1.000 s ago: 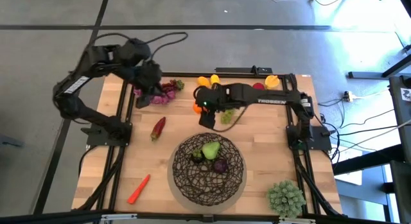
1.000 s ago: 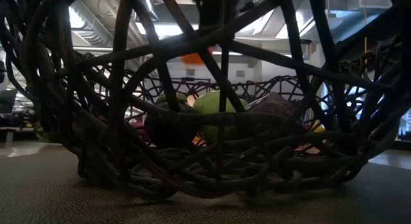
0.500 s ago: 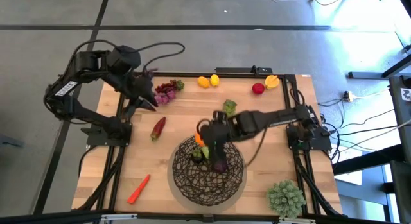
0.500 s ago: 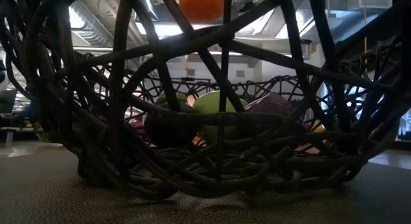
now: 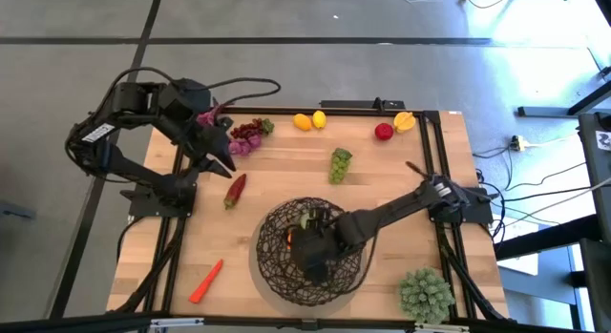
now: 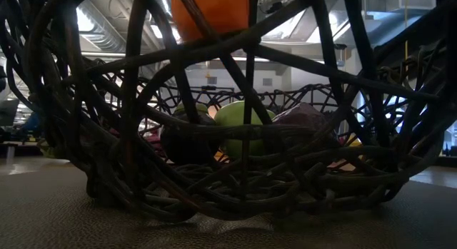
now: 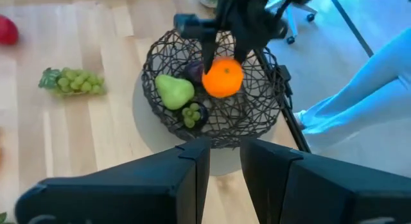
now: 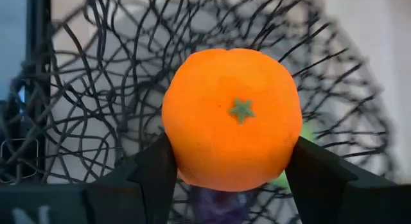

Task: Build produce basket
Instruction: Put the orange into the mesh basket

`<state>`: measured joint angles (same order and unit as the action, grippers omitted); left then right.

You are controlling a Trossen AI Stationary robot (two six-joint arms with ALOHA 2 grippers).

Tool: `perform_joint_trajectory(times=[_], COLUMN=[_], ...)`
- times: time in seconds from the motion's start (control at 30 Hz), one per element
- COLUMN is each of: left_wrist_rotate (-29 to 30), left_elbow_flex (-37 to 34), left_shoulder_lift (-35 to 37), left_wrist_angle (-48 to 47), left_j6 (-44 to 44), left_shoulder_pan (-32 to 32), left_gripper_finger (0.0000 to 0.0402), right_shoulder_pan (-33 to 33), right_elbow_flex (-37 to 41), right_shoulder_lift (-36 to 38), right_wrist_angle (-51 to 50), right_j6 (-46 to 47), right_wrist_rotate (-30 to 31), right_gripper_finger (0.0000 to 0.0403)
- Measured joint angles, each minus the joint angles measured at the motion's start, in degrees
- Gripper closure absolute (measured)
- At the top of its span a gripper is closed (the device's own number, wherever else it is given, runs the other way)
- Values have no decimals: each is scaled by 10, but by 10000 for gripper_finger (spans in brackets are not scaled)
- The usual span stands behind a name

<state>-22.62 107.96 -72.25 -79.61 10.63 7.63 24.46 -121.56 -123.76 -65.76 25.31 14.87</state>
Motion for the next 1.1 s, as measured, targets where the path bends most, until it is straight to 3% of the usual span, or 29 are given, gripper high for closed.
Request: perform_joint_trajectory(times=[0.37,0.9,1.1], left_wrist_rotate=[0,0,0], left_elbow_flex=[0,0,0], left_shoulder_lift=[0,0,0], left_wrist_angle=[0,-1,-1], left_j6=[0,5,5], left_shoulder_pan=[-31,-32,-32], left_gripper_finger=[325,325,325], right_shoulder_pan=[1,0,-2], right_elbow_flex=[0,1,1], right_shoulder_lift=[-73,-94,-94], right_wrist_angle=[19,4,-1], right_j6=[31,57,56], right_wrist_rotate=[-23,-29,-29], right_gripper_finger=[172,171,144])
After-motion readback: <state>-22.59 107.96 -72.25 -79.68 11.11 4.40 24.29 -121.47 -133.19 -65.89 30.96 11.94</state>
